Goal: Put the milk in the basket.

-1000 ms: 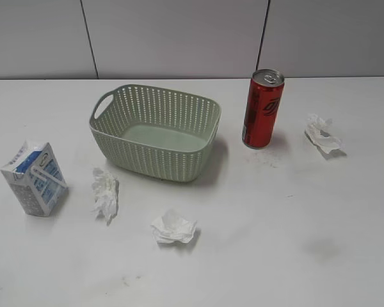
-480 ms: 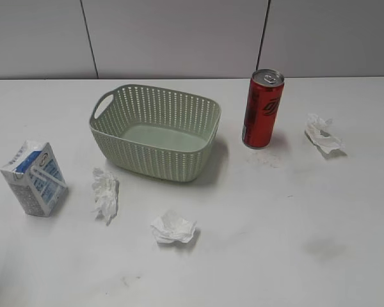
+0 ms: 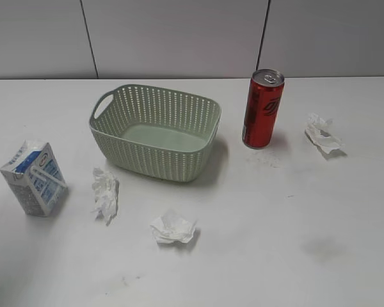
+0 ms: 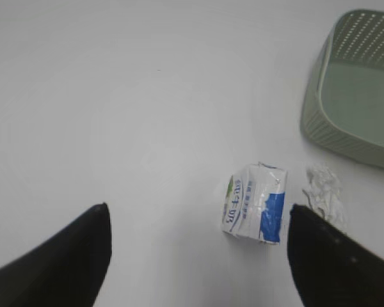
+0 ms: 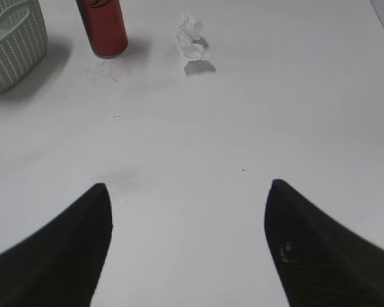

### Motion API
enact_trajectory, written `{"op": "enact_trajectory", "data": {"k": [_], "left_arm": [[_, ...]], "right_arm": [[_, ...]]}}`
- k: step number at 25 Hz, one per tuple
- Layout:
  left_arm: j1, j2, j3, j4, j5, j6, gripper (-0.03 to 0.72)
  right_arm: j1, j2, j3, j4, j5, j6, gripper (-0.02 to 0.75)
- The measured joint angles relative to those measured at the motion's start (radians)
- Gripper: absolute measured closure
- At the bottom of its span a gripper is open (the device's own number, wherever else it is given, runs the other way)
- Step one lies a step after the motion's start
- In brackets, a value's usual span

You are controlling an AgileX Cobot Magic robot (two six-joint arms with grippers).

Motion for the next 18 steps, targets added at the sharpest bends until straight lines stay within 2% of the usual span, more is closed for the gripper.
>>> {"op": "enact_trajectory", "data": {"k": [4, 8, 18], "left_arm": [[-0.046, 0.1, -0.063, 0.0, 0.056, 0.0, 0.028], [-0.083, 0.186, -0.075, -0.001, 0.1, 0.0, 0.028], [-0.118, 0.375, -0.076, -0.026, 0.11, 0.0, 0.028]], "right_arm": [[0.0, 0.0, 0.0, 0.0, 0.0, 0.0, 0.15], [0.0, 0.0, 0.0, 0.0, 0.0, 0.0, 0.15], [0.0, 0.0, 0.0, 0.0, 0.0, 0.0, 0.15]]}}
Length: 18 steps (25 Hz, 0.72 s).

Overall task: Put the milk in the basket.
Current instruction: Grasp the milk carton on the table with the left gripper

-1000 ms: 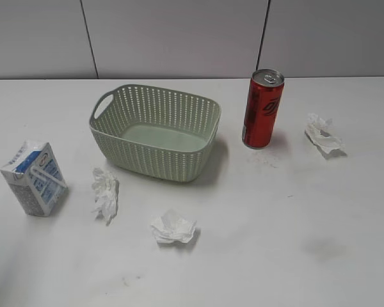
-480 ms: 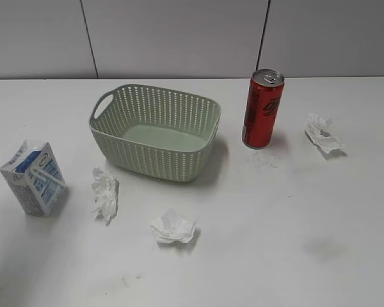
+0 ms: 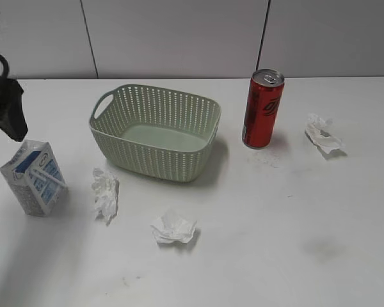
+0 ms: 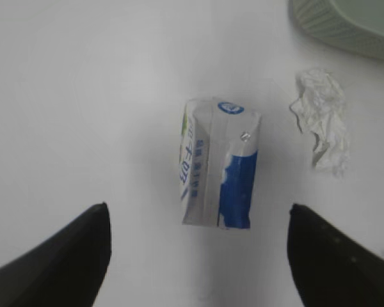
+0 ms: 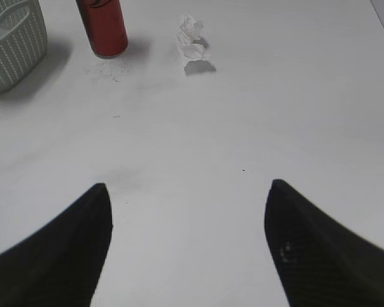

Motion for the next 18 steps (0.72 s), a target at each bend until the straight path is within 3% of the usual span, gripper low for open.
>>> {"op": "enact_trajectory", "data": {"k": [6, 18], "left_arm": [[-0.043, 0.089, 0.0, 0.023, -0.042, 0.0, 0.028], [-0.045, 0.26, -0.001, 0.043, -0.141, 0.0, 0.028]], "right_arm": [[0.0, 0.0, 0.0, 0.0, 0.0, 0.0, 0.15], [0.0, 0.0, 0.0, 0.0, 0.0, 0.0, 0.15]]}}
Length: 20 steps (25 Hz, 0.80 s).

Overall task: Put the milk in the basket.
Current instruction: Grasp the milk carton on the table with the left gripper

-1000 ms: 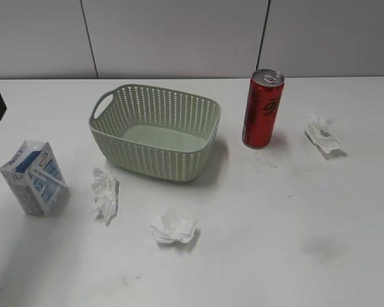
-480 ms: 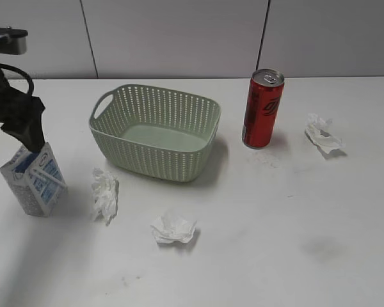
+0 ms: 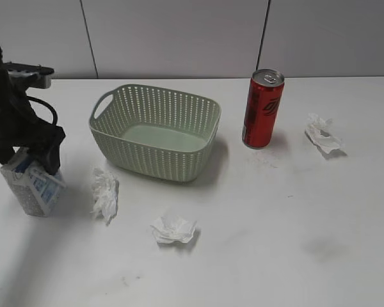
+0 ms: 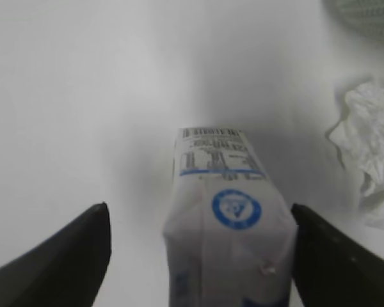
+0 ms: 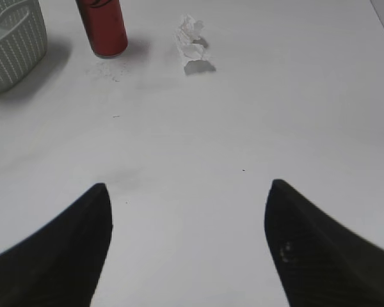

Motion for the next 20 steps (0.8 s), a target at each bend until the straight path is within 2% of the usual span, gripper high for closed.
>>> {"op": "enact_trajectory", "data": {"k": [5, 11, 15, 20], "left_arm": [[0.0, 0.064, 0.0, 0.0, -0.017, 0.0, 0.038], [0.0, 0.106, 0.0, 0.0, -0.011, 0.0, 0.111], [0.0, 0.107, -0.001, -0.007, -0.005, 0.0, 0.196], [-0.002, 0.107, -0.001, -0.018, 0.019, 0.0, 0.343]], "right_arm": [[0.0, 0.0, 0.0, 0.0, 0.0, 0.0, 0.15], [0.0, 0.0, 0.0, 0.0, 0.0, 0.0, 0.15], [0.0, 0.0, 0.0, 0.0, 0.0, 0.0, 0.15], [0.0, 0.0, 0.0, 0.0, 0.0, 0.0, 0.15]]}}
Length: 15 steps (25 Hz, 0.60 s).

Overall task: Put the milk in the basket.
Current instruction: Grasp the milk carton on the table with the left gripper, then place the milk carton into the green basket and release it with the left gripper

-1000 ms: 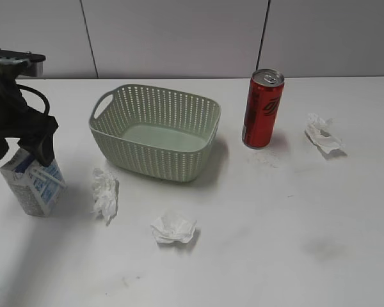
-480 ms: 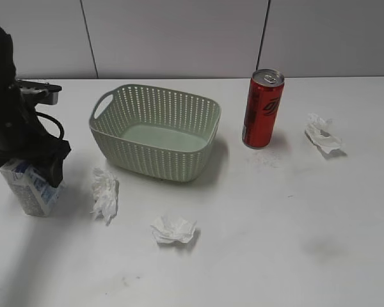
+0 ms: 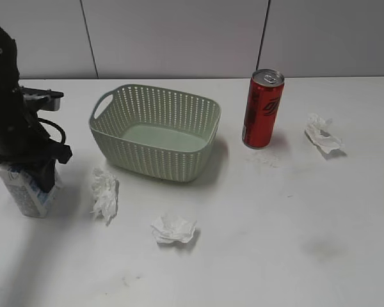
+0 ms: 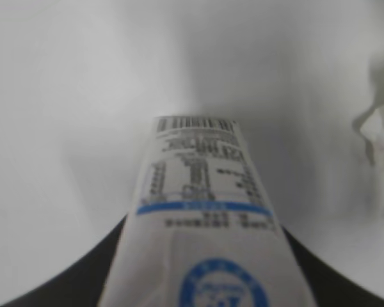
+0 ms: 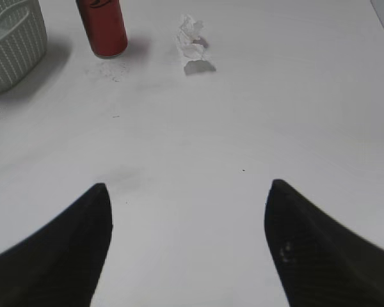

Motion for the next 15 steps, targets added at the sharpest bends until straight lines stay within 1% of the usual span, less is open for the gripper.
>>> {"op": "enact_trajectory", "data": {"k": [6, 8, 11, 15], "left_arm": [[0.0, -0.001, -0.001, 0.0, 0.024, 0.0, 0.342], [0.0, -0.001, -0.011, 0.002, 0.064, 0.0, 0.344], [0.0, -0.003, -0.05, 0.011, 0.155, 0.0, 0.344], [0.0, -0.027, -0.144, 0.023, 0.242, 0.0, 0.344]], "right_arm": [[0.0, 0.0, 0.0, 0.0, 0.0, 0.0, 0.15], [0.0, 0.0, 0.0, 0.0, 0.0, 0.0, 0.15], [0.0, 0.0, 0.0, 0.0, 0.0, 0.0, 0.15], [0.0, 0.0, 0.0, 0.0, 0.0, 0.0, 0.15]]}}
